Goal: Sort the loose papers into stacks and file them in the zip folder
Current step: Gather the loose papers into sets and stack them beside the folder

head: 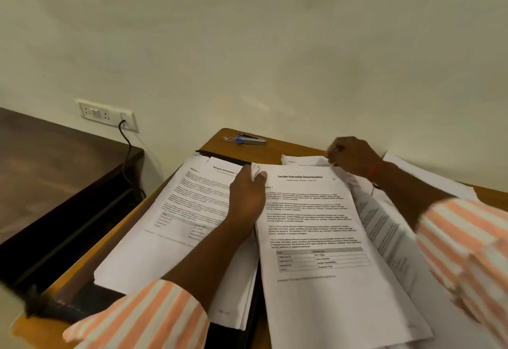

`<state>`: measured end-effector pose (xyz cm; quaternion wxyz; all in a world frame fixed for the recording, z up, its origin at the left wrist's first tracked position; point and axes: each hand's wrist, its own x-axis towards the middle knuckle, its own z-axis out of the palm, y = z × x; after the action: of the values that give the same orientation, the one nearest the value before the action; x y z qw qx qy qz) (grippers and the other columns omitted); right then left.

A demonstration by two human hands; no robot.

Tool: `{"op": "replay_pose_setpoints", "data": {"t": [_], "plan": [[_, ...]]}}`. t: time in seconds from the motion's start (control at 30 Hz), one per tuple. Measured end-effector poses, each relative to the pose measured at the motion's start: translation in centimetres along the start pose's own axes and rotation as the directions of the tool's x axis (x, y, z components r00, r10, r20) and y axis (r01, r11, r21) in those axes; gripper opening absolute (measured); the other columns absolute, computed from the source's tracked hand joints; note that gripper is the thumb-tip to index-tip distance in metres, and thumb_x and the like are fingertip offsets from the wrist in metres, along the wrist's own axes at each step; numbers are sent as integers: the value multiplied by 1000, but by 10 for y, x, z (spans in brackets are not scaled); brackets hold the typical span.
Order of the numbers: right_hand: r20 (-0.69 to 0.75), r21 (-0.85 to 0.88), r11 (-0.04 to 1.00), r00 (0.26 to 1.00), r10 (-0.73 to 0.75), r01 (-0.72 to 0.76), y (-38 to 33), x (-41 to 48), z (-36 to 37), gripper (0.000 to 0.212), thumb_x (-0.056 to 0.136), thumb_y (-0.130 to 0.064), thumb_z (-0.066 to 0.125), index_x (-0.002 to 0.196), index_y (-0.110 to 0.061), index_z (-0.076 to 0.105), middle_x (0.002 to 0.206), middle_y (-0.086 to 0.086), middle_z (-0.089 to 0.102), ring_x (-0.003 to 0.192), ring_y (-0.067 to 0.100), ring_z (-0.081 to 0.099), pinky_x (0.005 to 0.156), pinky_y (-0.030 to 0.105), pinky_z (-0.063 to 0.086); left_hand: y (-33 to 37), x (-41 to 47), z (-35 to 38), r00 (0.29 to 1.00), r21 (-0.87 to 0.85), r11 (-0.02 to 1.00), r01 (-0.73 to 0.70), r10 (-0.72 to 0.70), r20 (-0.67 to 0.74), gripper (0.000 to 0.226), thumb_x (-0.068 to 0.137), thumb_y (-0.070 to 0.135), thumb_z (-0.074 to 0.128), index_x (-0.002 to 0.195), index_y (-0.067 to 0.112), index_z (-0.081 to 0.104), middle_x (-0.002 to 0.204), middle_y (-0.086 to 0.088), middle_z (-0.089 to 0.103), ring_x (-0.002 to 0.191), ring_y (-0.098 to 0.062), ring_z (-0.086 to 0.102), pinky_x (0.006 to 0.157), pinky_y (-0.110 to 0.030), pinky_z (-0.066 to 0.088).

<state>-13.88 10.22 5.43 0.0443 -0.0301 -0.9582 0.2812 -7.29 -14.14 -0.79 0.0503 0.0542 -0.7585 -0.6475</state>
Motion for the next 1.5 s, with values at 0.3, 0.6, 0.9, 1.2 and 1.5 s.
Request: {"op": "replay_pose_setpoints", "data": {"t": [0.3, 0.6, 0.9, 1.2, 1.5], "plan": [[177, -391, 867, 949, -259, 310, -94, 113, 98, 33, 96, -23, 58, 126, -10, 63, 130, 14, 61, 121, 31, 55, 100, 38, 47, 2, 17, -23, 995, 288, 957, -40, 64, -76, 32, 107, 34, 46, 134, 19, 53, 120, 4, 62, 114, -19, 62, 79, -22, 45], [232, -412, 860, 947, -222, 302, -105, 168, 162, 34, 102, -28, 54, 129, -8, 55, 130, 16, 56, 117, 30, 56, 93, 33, 42, -6, 20, -23, 999, 177, 984, -38, 43, -29, 11, 107, 37, 44, 118, 38, 44, 86, 23, 50, 75, -1, 58, 58, -12, 42], [364, -300, 809, 845, -392, 505, -102, 100, 43, 20, 106, -19, 43, 125, -12, 46, 108, 13, 61, 90, 27, 56, 78, 39, 43, 5, 9, -17, 991, 31, 991, -131, 131, -17, 20, 107, 33, 47, 126, 29, 48, 88, 27, 46, 84, 0, 58, 69, -13, 46], [518, -447, 597, 737, -435, 666, -109, -4, -24, 48, 101, -56, 41, 131, -19, 47, 115, 1, 56, 97, 23, 55, 84, 36, 42, 12, -2, -12, 979, 73, 977, -201, 202, -9, 14, 107, 32, 47, 115, 22, 53, 101, 9, 63, 95, -13, 64, 79, -32, 56], [568, -589, 331, 669, -479, 737, -111, -22, -17, 67, 84, -83, 27, 129, -36, 42, 112, -5, 57, 95, 23, 57, 94, 42, 44, 8, -9, -8, 936, 210, 912, -351, 349, 49, 33, 105, 43, 44, 127, 21, 54, 97, 1, 70, 82, -16, 66, 64, -28, 49]]}}
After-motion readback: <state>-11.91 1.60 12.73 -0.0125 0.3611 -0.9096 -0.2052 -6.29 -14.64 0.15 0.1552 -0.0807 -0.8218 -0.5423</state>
